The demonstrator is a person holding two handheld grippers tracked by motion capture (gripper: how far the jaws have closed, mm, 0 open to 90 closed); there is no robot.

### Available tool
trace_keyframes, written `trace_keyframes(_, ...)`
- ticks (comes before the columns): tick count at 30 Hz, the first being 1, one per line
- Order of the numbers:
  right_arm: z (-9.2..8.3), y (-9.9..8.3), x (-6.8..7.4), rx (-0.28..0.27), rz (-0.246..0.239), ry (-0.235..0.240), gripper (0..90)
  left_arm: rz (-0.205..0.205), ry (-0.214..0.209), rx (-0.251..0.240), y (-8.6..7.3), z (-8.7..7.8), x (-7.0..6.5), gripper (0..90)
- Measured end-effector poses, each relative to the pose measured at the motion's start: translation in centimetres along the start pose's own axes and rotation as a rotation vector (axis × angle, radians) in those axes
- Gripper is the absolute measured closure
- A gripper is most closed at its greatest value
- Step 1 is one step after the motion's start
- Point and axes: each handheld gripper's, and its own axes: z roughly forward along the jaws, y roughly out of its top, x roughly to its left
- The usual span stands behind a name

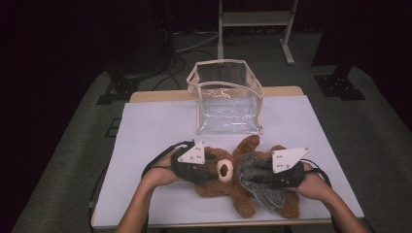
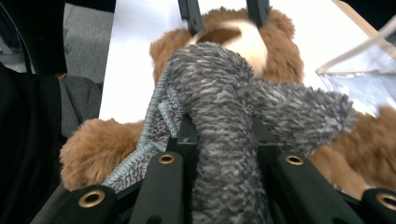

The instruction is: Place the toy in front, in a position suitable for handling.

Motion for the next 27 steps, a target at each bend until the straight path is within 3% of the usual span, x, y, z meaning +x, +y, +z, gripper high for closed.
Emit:
trace_keyframes(4, -1.0, -0.5, 0.1, 0.016, 0.014, -0.016, 71.7, 0.001, -0.009, -0.001, -0.4, 0.3, -0.3, 37.3)
trace_keyframes(7, -1.3, 0.3, 0.4, 0.049, 0.002, -0.042, 71.7, 0.008, -0.011, 0.014, -0.3, 0.7, -0.3, 36.8)
trace_keyframes(10, -0.7, 1.2, 0.6, 0.057, -0.027, -0.044, 71.7, 0.011, -0.013, 0.015, -0.2, 0.8, -0.3, 38.0)
trace_keyframes(14, 2.0, 3.6, 0.8, 0.079, -0.078, -0.025, 71.6, 0.011, -0.017, 0.013, -0.2, 0.9, -0.4, 38.6)
trace_keyframes(17, 3.0, 3.6, 0.9, 0.108, -0.096, -0.021, 71.7, 0.005, -0.011, 0.012, -0.6, 0.9, -0.6, 39.2)
trace_keyframes(22, 1.5, 1.4, 1.1, 0.063, -0.046, -0.016, 71.9, 0.011, -0.012, 0.008, -0.6, 0.8, -0.8, 39.5)
trace_keyframes(27, -0.2, 1.2, 1.5, 0.088, -0.049, -0.049, 71.8, -0.001, -0.01, 0.011, -0.4, 0.8, -0.8, 39.8)
